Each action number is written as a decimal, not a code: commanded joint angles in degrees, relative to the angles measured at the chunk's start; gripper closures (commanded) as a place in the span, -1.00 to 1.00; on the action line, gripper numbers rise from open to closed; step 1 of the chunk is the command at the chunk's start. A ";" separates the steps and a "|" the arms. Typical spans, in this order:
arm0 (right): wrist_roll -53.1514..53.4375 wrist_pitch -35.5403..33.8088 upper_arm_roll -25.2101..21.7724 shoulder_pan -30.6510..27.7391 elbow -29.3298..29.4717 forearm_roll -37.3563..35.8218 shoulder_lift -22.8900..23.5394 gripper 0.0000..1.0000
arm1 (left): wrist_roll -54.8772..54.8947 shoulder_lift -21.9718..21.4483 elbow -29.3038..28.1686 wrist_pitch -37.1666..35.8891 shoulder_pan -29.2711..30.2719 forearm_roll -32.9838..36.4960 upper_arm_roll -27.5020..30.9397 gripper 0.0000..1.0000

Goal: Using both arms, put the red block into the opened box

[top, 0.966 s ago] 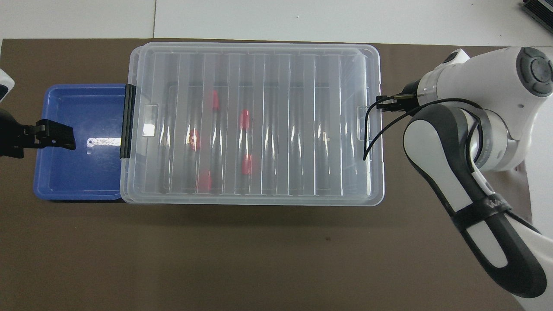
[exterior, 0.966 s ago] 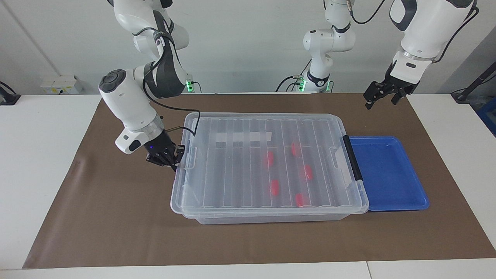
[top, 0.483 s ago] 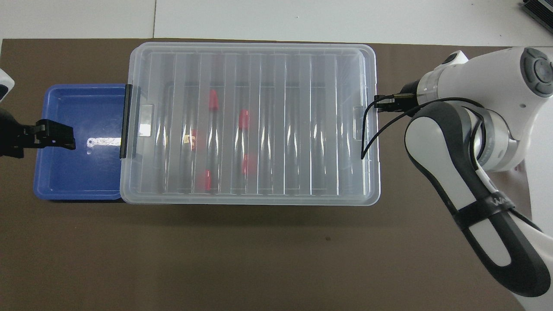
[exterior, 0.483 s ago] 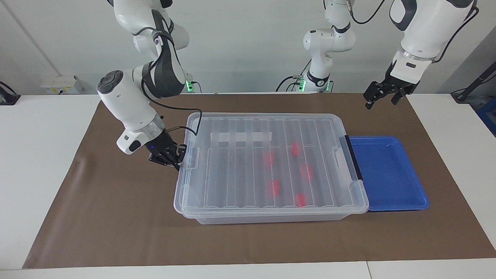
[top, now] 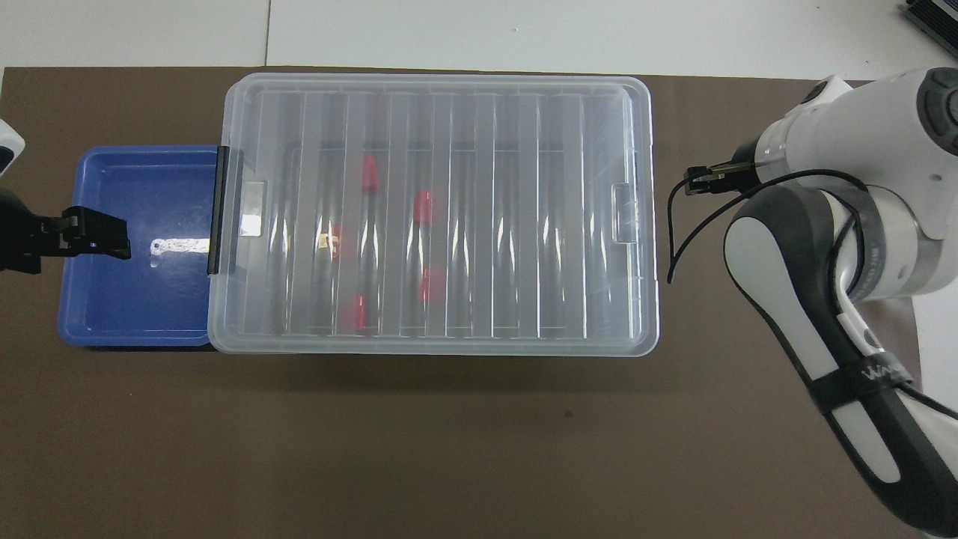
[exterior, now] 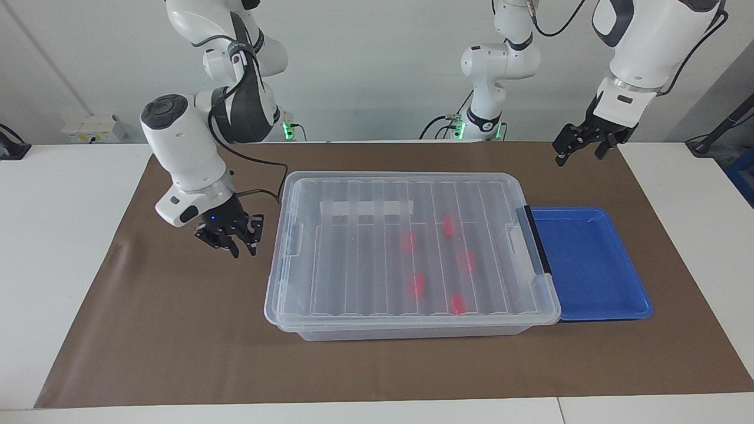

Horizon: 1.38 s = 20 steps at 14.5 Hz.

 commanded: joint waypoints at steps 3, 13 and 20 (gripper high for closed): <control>10.17 -16.22 0.47 -1.12 3.08 -8.06 -7.40 -1.00 | 0.63 -0.25 -0.01 0.25 -0.20 -0.87 0.35 -1.00; 4.92 -34.20 0.30 -8.50 4.58 -2.97 -15.15 -1.00 | 0.36 -0.34 -0.18 0.60 -0.20 -0.95 0.35 -1.00; 1.58 -33.49 0.65 -7.80 4.94 -4.20 -14.89 -1.00 | 0.28 -0.34 -0.18 0.60 -0.20 -1.31 0.35 -1.00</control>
